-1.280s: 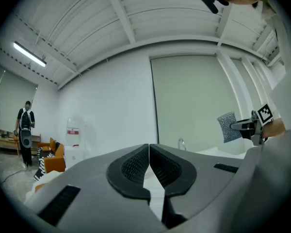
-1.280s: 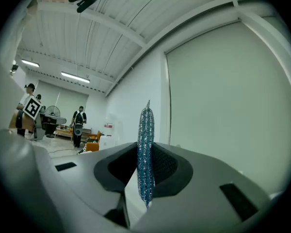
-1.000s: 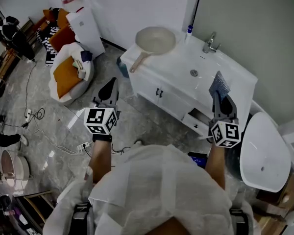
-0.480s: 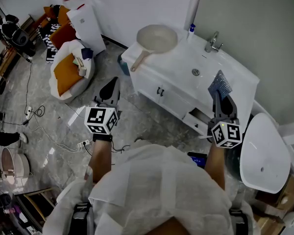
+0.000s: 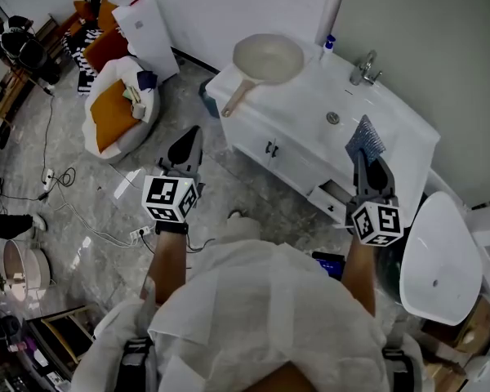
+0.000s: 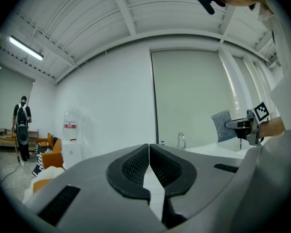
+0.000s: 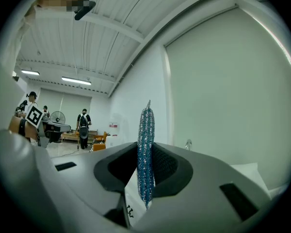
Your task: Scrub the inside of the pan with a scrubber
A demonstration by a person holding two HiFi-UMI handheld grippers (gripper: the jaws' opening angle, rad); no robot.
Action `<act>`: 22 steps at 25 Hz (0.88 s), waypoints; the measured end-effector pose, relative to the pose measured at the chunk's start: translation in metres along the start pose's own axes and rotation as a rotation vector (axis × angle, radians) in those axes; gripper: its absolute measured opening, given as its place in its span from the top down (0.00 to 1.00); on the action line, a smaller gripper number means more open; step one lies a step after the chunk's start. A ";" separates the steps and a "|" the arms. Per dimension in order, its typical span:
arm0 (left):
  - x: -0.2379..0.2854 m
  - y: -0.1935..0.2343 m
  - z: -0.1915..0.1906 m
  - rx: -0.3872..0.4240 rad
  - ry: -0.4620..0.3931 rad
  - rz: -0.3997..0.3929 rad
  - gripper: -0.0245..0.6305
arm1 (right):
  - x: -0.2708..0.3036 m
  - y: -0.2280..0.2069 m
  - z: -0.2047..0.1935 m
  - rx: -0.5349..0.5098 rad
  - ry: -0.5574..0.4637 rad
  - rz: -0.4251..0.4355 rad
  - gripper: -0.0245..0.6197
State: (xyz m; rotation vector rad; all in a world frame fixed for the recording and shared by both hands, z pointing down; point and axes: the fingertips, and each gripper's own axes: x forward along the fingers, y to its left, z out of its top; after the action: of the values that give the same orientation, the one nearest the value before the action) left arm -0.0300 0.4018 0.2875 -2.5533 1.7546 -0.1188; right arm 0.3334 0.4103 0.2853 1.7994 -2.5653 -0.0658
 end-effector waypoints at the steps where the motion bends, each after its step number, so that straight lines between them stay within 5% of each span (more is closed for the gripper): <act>1: 0.005 0.004 -0.003 -0.002 0.006 -0.002 0.93 | 0.007 0.002 -0.002 0.000 0.006 0.006 0.86; 22: 0.193 0.146 -0.015 0.020 0.016 -0.164 0.93 | 0.248 0.049 -0.012 -0.034 0.103 0.046 0.86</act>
State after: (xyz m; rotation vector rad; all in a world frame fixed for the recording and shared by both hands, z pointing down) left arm -0.0985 0.1695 0.2983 -2.6858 1.5379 -0.1623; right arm 0.2032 0.1934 0.2948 1.6851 -2.5168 -0.0157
